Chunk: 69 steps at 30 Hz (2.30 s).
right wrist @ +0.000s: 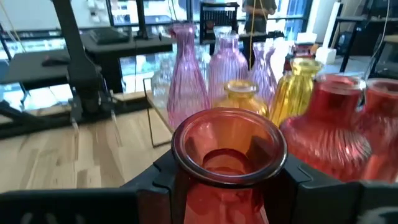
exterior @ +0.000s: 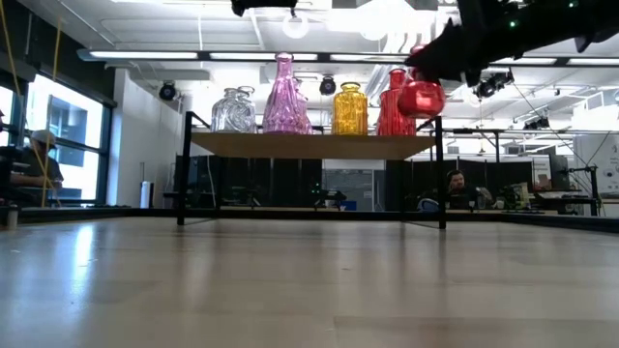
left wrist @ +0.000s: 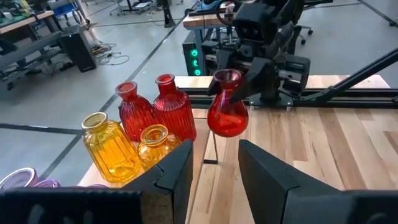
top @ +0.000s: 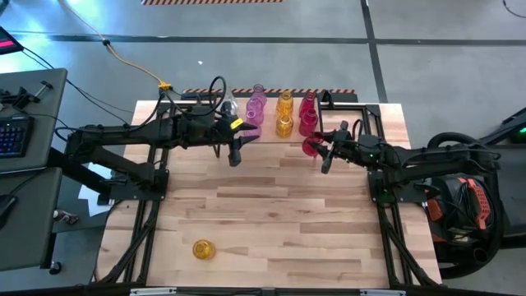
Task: Sort vases onto shelf
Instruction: Put the red vase on the shelf aligned with the other red vase
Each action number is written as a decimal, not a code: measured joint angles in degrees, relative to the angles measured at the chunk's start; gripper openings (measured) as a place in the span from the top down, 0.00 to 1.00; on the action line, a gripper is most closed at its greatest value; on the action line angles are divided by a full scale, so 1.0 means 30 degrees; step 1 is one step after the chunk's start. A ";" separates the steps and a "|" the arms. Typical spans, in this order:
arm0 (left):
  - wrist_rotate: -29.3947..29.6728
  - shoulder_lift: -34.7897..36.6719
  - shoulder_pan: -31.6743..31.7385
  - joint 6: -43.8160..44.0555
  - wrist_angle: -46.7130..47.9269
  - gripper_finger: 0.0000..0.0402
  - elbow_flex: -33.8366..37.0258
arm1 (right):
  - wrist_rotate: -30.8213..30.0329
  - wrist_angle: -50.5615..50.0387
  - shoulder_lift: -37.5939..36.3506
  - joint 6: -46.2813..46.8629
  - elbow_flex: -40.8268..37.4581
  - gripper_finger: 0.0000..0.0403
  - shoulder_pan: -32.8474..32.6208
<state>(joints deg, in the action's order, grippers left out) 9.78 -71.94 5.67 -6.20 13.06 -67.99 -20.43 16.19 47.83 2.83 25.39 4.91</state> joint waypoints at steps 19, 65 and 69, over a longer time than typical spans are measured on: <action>0.0000 0.0000 0.0007 0.0002 -0.0002 0.70 0.0000 | -0.1353 0.1988 0.2201 -0.0101 0.0000 0.68 0.0000; 0.0000 0.0000 0.0115 -0.2100 0.0124 0.70 0.0000 | -1.4219 -0.1116 0.6256 0.6102 0.3410 0.68 -0.5173; 0.0002 0.0000 0.0271 -0.1974 0.0126 0.70 0.0000 | -1.5007 -0.0434 0.7097 0.6697 0.3410 0.68 -0.5136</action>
<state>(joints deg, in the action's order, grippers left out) 9.79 -71.94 6.48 -12.12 13.44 -67.99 -65.45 14.89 69.12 22.92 35.62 -10.50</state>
